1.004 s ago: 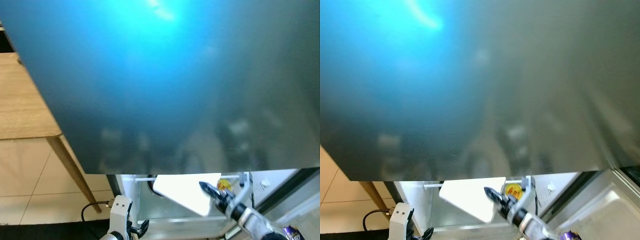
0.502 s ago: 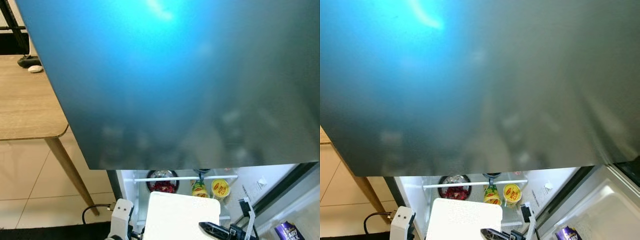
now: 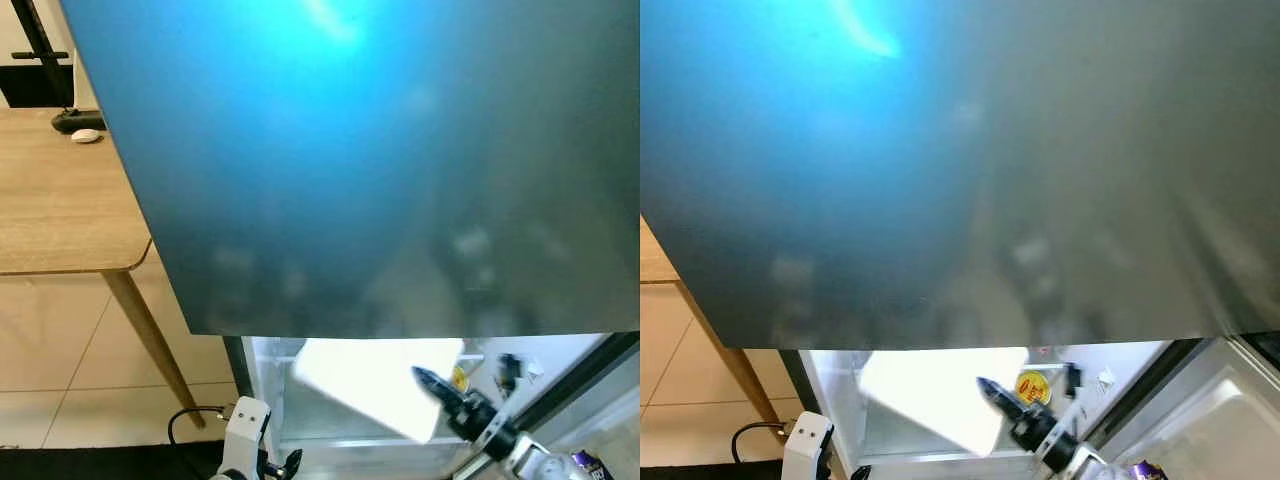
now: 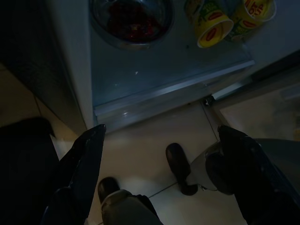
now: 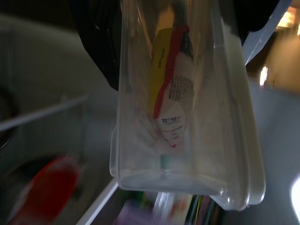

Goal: Restocking fridge

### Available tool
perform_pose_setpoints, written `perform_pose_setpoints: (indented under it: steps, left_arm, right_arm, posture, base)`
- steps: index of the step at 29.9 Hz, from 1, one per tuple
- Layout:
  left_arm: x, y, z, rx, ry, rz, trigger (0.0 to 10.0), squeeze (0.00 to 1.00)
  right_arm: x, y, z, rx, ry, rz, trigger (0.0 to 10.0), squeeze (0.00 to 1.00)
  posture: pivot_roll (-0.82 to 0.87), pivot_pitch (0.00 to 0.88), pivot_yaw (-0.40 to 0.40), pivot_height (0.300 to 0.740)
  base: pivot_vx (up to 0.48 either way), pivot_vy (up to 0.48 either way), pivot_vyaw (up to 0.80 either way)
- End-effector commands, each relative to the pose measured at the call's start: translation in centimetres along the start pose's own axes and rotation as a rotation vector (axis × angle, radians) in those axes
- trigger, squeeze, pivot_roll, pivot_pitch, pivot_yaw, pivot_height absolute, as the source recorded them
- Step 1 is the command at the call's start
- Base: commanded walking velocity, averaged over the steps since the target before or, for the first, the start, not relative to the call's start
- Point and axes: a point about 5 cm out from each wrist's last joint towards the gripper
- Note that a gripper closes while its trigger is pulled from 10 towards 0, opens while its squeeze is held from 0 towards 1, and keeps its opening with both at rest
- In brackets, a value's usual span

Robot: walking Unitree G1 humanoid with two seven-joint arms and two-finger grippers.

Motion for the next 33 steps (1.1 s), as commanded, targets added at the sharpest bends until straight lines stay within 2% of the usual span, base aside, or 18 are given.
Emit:
perform_pose_setpoints:
  steps: [1, 3, 6, 8, 11, 18, 33]
  left_arm:
    - [-0.1, -0.2, -0.2, -0.008, -0.006, 0.004, 10.0, 0.00]
    - [-0.2, 0.0, -0.3, -0.010, -0.008, -0.004, 10.0, 0.00]
    - [-0.2, 0.1, -0.4, -0.014, -0.011, -0.007, 10.0, 0.00]
    - [-0.4, 0.4, -0.5, -0.015, -0.017, -0.020, 10.0, 0.00]
    - [-0.7, 1.6, -0.5, 0.003, -0.028, -0.082, 10.0, 0.00]
    - [-1.5, 3.6, -1.5, -0.035, -0.076, -0.151, 10.0, 0.00]
    - [-2.4, 4.2, -4.0, -0.156, -0.203, -0.172, 10.0, 0.00]
  right_arm:
    - [0.3, 0.5, -0.1, -0.016, -0.004, -0.055, 10.0, 0.00]
    - [1.6, 0.8, -0.4, -0.038, -0.025, -0.118, 10.0, 0.00]
    - [2.1, 1.0, -0.5, -0.048, -0.032, -0.149, 10.0, 0.00]
    - [2.6, 1.5, -0.6, -0.050, -0.042, -0.208, 10.0, 0.00]
    - [1.9, 2.6, 0.1, -0.004, -0.005, -0.248, 10.0, 0.00]
    - [0.9, 2.2, 0.6, -0.013, 0.034, -0.228, 10.0, 0.00]
    - [0.4, 2.0, 1.2, -0.012, 0.048, -0.198, 10.0, 0.00]
  posture:
    - [-0.09, 0.000, -0.067, 0.740]
    - [-0.09, 0.000, -0.071, 0.740]
    - [-0.09, 0.000, -0.071, 0.740]
    - [-0.09, 0.000, -0.070, 0.740]
    - [-0.09, 0.000, -0.069, 0.740]
    - [-0.09, 0.000, -0.068, 0.730]
    - [-0.09, 0.000, -0.069, 0.670]
  base:
    - [0.000, 0.000, 0.00]
    - [0.000, 0.000, 0.00]
    - [0.000, 0.000, 0.00]
    - [0.000, 0.000, 0.00]
    - [0.000, 0.000, 0.00]
    - [0.000, 0.000, 0.00]
    - [0.000, 0.000, 0.00]
Point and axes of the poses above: a point about 5 cm out from each wrist's last joint towards the gripper, its own x axis pointing back from the gripper into the wrist, its own y axis along the axis of the wrist's last joint, z = x × y, and after that the axes turned 10 degrees about x, right-handed
